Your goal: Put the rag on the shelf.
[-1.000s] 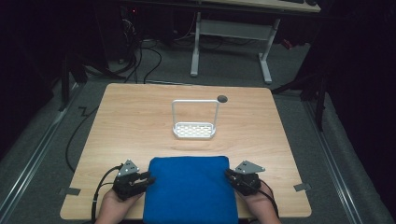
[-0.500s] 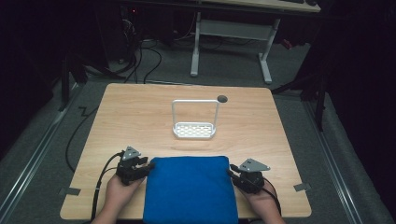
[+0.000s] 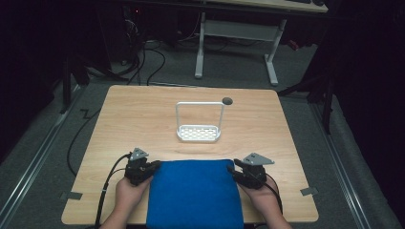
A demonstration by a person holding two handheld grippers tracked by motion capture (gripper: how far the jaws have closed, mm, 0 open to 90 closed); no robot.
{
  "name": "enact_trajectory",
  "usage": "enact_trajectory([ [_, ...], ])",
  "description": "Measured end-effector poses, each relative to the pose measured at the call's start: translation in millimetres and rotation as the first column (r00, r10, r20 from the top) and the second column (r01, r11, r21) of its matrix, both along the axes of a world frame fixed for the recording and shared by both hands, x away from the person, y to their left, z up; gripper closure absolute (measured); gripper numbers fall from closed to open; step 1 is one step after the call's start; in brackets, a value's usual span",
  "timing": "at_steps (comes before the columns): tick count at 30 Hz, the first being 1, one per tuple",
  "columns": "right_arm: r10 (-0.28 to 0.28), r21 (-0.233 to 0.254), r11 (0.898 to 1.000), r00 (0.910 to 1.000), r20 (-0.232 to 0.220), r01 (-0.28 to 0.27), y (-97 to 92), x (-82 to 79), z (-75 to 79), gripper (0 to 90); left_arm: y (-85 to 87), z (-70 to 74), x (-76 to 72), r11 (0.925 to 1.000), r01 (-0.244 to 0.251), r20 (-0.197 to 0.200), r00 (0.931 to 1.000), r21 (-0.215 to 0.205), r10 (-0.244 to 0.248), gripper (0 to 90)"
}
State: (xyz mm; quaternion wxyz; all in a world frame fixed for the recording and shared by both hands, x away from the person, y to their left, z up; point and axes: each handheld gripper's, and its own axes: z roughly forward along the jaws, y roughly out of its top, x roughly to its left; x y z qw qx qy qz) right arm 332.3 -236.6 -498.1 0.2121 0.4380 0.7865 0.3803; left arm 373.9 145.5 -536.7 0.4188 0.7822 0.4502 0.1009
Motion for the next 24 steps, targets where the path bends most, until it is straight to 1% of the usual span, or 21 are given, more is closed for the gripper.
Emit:
enact_trajectory([
  [1, -0.013, -0.009, 1.0, 0.9998, -0.011, 0.013, 1.4, 6.2, -1.1, 57.5, -0.2, 0.1, -0.2, 1.0, 0.002, 0.001, 1.0, 0.002, -0.002, 86.5],
  [3, -0.034, -0.006, 0.999, 0.9984, -0.046, 0.033, 2.0, 20.2, -7.3, 57.4, 0.3, 0.0, 0.0, 1.0, 0.005, -0.002, 1.0, -0.002, -0.005, 86.5],
  [5, -0.062, -0.045, 0.997, 0.9962, -0.062, 0.059, 3.3, 28.9, -16.0, 57.8, 0.7, -0.1, 0.2, 1.0, 0.008, -0.004, 1.0, -0.005, -0.008, 86.5],
  [7, -0.069, -0.049, 0.997, 0.9945, -0.079, 0.065, 3.3, 31.8, -23.3, 57.3, 0.7, -0.2, 0.4, 0.9999, 0.007, -0.005, 1.0, -0.01, -0.007, 86.4],
  [8, -0.07, -0.056, 0.996, 0.9945, -0.078, 0.066, 3.0, 31.4, -25.7, 57.3, 0.7, -0.2, 0.5, 0.9999, 0.007, -0.006, 1.0, -0.01, -0.007, 86.4],
  [10, -0.062, -0.036, 0.998, 0.9939, -0.092, 0.059, 1.3, 30.4, -27.9, 58.2, 0.8, -0.2, 0.7, 0.9999, 0.008, -0.004, 1.0, -0.008, -0.008, 86.3],
  [11, -0.065, -0.036, 0.997, 0.993, -0.098, 0.062, 1.7, 29.4, -28.9, 58.2, 0.7, -0.3, 0.6, 0.9999, 0.008, -0.005, 1.0, -0.01, -0.008, 86.3],
  [13, -0.064, -0.04, 0.997, 0.9942, -0.086, 0.061, 2.1, 28.0, -30.3, 59.5, 0.8, -0.3, 0.5, 0.9999, 0.009, -0.007, 0.9999, -0.012, -0.009, 86.0],
  [15, -0.065, -0.034, 0.997, 0.9938, -0.091, 0.062, 2.9, 26.8, -30.1, 64.1, 1.0, -0.2, 0.6, 0.9999, 0.009, -0.009, 0.9999, -0.013, -0.009, 86.1],
  [17, -0.056, -0.044, 0.998, 0.9952, -0.08, 0.052, 4.4, 24.8, -30.5, 69.1, 0.9, -0.2, 0.4, 0.9999, 0.01, -0.008, 0.9999, -0.012, -0.01, 86.1],
  [20, -0.042, -0.04, 0.998, 0.9955, -0.085, 0.039, 6.6, 22.6, -30.2, 83.3, 0.6, -0.3, 0.2, 0.9999, 0.009, -0.005, 0.9999, -0.012, -0.009, 86.3],
  [21, -0.031, -0.04, 0.999, 0.9958, -0.086, 0.028, 7.4, 22.2, -30.1, 86.6, 0.4, -0.3, 0.0, 0.9999, 0.009, -0.003, 1.0, -0.011, -0.009, 86.4],
  [24, -0.007, -0.054, 0.999, 0.9968, -0.08, 0.003, 10.5, 20.5, -29.7, 87.5, 0.3, 0.3, -1.0, 0.9999, 0.01, 0.002, 1.0, -0.01, -0.009, 86.4],
])
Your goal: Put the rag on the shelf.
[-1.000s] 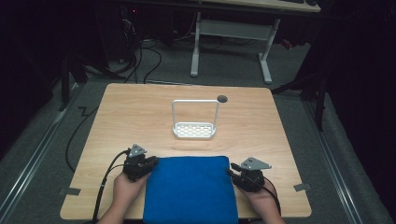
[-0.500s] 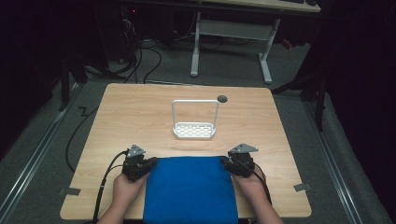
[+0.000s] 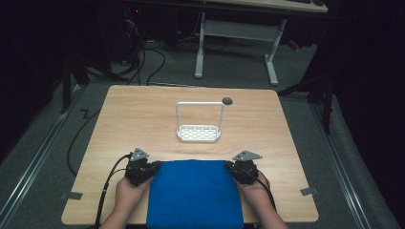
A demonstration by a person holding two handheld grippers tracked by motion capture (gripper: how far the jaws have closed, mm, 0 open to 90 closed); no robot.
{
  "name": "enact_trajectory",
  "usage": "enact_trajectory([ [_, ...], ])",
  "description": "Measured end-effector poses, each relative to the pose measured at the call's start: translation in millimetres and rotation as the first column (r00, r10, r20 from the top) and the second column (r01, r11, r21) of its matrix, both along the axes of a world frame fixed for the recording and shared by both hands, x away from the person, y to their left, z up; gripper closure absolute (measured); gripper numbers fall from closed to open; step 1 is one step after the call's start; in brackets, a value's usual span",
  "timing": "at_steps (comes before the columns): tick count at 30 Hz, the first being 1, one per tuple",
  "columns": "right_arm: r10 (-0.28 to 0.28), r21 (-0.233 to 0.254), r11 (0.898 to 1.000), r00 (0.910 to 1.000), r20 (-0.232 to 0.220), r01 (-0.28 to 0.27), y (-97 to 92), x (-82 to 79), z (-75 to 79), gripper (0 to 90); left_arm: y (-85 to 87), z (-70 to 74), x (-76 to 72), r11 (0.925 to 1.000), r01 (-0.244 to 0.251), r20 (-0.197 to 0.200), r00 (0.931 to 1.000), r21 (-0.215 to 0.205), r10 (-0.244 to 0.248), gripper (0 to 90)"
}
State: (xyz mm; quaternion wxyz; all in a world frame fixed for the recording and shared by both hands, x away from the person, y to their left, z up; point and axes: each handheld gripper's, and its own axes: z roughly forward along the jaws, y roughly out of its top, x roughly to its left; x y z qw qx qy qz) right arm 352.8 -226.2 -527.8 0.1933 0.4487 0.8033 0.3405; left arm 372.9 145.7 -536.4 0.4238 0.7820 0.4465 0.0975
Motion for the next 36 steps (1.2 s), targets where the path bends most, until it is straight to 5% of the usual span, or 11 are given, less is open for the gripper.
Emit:
enact_trajectory([
  [11, 0.007, 0.035, 0.999, 0.9941, 0.108, -0.011, -1.0, -9.8, 13.6, 87.8, 1.5, 8.0, -9.9, 0.9997, -0.001, 0.083, 0.9965, -0.023, 0.003, 86.4],
  [18, -0.019, 0.064, 0.998, 0.986, 0.165, 0.008, -6.2, -15.3, 22.3, 88.0, 5.3, 20.4, -18.1, 0.9975, -0.025, 0.155, 0.9873, -0.067, 0.035, 86.8],
  [29, -0.058, 0.156, 0.988, 0.9569, 0.284, 0.013, -6.3, -21.6, 50.2, 88.2, 1.3, 43.5, -16.7, 0.9928, -0.037, 0.226, 0.9721, -0.114, 0.062, 87.2],
  [36, -0.053, 0.162, 0.987, 0.9347, 0.352, -0.006, -6.8, -13.5, 70.0, 88.2, -0.2, 61.7, -8.8, 0.9886, -0.05, 0.269, 0.9592, -0.142, 0.087, 87.2],
])
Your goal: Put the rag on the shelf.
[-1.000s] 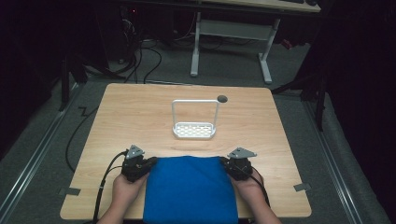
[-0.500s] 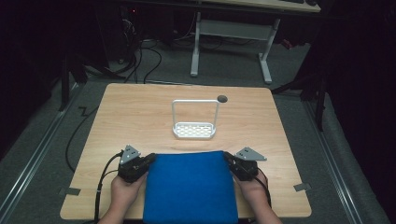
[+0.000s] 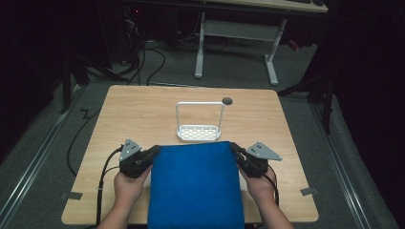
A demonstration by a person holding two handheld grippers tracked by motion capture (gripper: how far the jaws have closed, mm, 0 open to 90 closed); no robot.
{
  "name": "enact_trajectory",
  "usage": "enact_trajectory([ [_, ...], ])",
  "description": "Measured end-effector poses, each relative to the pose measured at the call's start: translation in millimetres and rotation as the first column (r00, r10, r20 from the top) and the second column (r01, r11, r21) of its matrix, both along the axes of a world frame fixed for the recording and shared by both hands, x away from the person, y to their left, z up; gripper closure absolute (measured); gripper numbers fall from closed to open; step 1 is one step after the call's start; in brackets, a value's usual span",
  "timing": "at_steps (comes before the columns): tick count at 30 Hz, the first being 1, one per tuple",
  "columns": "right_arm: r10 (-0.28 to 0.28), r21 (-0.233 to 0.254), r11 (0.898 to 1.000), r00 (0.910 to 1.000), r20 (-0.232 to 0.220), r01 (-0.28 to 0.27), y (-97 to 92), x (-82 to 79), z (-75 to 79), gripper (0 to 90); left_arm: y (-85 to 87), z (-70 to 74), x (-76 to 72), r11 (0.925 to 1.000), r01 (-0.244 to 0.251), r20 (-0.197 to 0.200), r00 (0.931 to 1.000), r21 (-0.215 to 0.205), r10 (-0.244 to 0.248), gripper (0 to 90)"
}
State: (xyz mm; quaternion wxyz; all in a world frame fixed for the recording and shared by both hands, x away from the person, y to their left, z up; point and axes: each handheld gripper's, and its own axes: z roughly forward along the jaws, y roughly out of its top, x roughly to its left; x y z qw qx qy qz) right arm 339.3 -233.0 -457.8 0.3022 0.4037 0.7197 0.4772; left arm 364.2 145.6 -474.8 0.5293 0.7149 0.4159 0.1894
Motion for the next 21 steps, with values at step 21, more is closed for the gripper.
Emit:
enact_trajectory([
  [21, -0.043, 0.083, 0.996, 0.9753, 0.217, 0.026, -7.4, 6.7, 70.5, 88.3, -1.7, 78.0, 10.8, 0.9991, -0.011, 0.187, 0.9821, -0.041, 0.018, 87.6],
])
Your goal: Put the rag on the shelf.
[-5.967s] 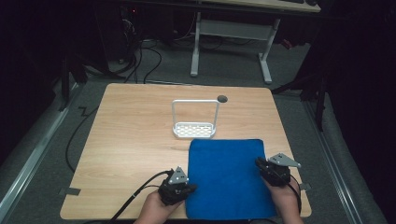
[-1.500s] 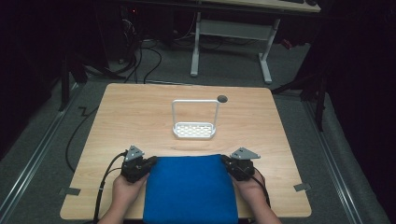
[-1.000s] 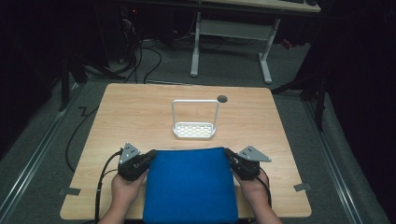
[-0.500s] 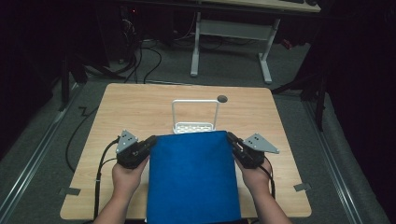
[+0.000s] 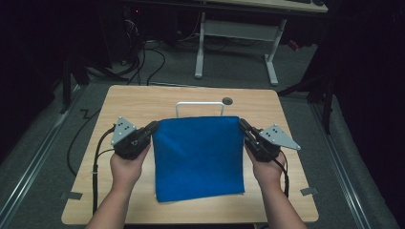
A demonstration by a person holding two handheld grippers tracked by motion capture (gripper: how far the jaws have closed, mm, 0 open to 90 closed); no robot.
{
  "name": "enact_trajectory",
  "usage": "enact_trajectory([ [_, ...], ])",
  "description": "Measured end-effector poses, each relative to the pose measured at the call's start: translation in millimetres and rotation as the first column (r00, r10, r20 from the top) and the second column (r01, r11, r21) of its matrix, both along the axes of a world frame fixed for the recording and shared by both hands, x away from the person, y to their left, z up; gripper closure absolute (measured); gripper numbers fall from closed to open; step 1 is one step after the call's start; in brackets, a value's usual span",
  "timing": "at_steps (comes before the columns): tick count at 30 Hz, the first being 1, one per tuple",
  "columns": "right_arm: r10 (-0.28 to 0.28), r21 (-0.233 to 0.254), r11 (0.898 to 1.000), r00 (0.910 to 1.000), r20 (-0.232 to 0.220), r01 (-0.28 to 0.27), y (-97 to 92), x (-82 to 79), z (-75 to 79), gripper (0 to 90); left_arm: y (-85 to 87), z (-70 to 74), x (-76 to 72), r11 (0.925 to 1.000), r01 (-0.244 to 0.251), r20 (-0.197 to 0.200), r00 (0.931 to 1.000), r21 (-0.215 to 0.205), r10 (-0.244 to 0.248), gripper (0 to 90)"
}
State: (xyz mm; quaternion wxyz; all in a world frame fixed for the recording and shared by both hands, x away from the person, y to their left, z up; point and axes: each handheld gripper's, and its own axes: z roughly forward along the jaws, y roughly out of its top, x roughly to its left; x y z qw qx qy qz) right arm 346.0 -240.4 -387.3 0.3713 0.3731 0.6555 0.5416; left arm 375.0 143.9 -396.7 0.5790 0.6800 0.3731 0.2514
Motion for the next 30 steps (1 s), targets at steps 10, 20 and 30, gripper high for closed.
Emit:
enact_trajectory([
  [10, 0.007, 0.011, 1.0, 0.9971, 0.076, -0.007, 2.8, 0.1, 34.4, 88.3, -0.4, 42.6, 1.6, 1.0, 0.005, 0.096, 0.9953, -0.006, -0.004, 87.8],
  [20, 0.005, 0.02, 1.0, 0.9914, 0.131, -0.008, 4.3, 1.1, 63.8, 88.4, -0.8, 75.3, 2.4, 1.0, 0.002, 0.164, 0.9864, 0.004, -0.003, 88.0],
  [30, 0.003, 0.017, 1.0, 0.9917, 0.128, -0.006, 4.8, 2.4, 66.3, 88.6, 0.0, 79.2, 3.4, 0.9999, 0.008, 0.166, 0.9861, -0.009, -0.007, 88.0],
])
